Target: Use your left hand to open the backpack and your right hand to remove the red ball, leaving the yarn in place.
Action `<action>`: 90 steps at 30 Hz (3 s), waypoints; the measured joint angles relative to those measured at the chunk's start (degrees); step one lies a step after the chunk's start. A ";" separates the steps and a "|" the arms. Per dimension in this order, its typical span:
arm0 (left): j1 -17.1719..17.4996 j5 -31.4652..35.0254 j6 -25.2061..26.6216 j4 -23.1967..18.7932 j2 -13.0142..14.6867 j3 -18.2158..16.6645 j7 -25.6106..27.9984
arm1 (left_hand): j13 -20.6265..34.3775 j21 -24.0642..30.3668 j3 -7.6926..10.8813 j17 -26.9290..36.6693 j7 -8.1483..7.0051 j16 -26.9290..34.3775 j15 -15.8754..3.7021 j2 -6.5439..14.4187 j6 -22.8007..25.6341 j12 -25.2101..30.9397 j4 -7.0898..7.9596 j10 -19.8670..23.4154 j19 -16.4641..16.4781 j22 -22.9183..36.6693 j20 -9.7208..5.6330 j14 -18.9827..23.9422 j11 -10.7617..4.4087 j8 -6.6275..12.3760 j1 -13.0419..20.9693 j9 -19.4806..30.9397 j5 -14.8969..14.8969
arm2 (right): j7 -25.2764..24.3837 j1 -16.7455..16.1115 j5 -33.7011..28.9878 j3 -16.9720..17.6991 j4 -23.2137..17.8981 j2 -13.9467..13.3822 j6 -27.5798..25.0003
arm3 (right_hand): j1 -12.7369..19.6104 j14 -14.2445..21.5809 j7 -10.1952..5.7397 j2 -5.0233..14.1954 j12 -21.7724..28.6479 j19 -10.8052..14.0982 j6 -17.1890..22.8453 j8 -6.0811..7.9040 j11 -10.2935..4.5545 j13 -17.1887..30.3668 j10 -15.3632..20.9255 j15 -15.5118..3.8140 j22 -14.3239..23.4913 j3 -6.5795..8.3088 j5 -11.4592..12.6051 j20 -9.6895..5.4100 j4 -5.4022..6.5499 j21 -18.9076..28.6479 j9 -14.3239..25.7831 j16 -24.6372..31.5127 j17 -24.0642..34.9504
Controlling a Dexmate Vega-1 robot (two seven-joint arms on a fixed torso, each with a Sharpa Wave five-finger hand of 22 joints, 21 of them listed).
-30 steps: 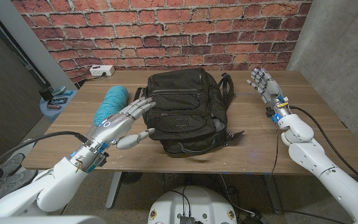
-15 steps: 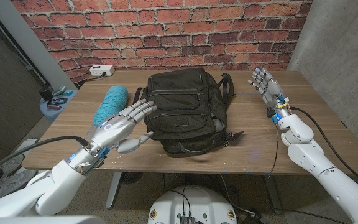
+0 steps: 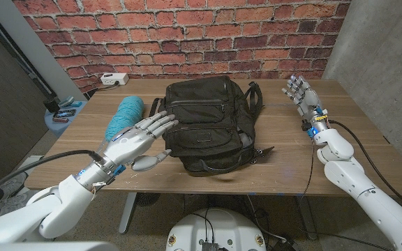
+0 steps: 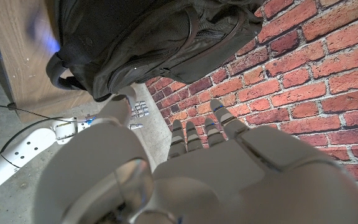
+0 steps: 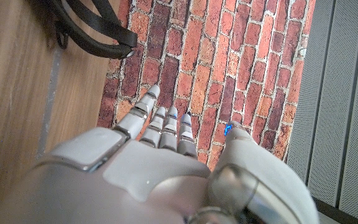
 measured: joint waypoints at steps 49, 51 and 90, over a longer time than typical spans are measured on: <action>6.63 16.79 8.69 -6.17 -0.17 -2.85 0.84 | 1.34 -1.32 -0.50 0.29 -2.17 0.45 -0.72 -4.60 0.93 2.88 0.49 2.97 1.54 0.16 -0.30 2.76 -2.36 0.28 5.73 0.26 -0.02 | 2.64 -1.22 3.38 1.72 2.45 2.26 2.84 | -0.24 -0.32 0.20 -0.24 -0.01 0.00 -0.22 0.00 0.20 0.00 0.20 0.31 -0.01 0.25 0.00 0.00 -0.56 0.00 0.00 0.00 -0.02; 6.63 17.66 9.63 -6.17 -0.17 -2.85 1.44 | 1.60 -1.32 -0.50 0.29 -2.25 0.45 -0.94 -4.84 1.45 3.16 0.49 3.21 1.88 0.16 -0.37 2.98 -2.60 0.28 6.00 0.27 -0.02 | 2.64 -1.22 3.38 1.76 2.65 2.41 2.84 | -0.24 -0.32 0.20 -0.24 -0.01 0.00 -0.22 0.00 0.20 0.00 0.20 0.31 -0.01 0.40 0.00 0.00 -0.71 0.00 0.00 0.00 -0.01; 3.07 20.39 29.56 0.85 9.67 13.47 13.10 | 3.72 -1.32 -1.85 0.27 -2.46 0.89 -1.74 -5.60 6.35 6.74 1.35 5.71 4.20 0.15 -0.52 7.68 -3.06 1.50 7.81 0.79 -0.89 | 6.04 -1.66 6.42 3.69 6.67 3.80 5.26 | -0.24 -0.09 0.19 -0.24 0.02 0.00 -0.21 0.00 0.28 0.00 0.72 0.09 -0.02 0.40 0.00 0.00 -0.70 0.00 0.00 0.44 -0.02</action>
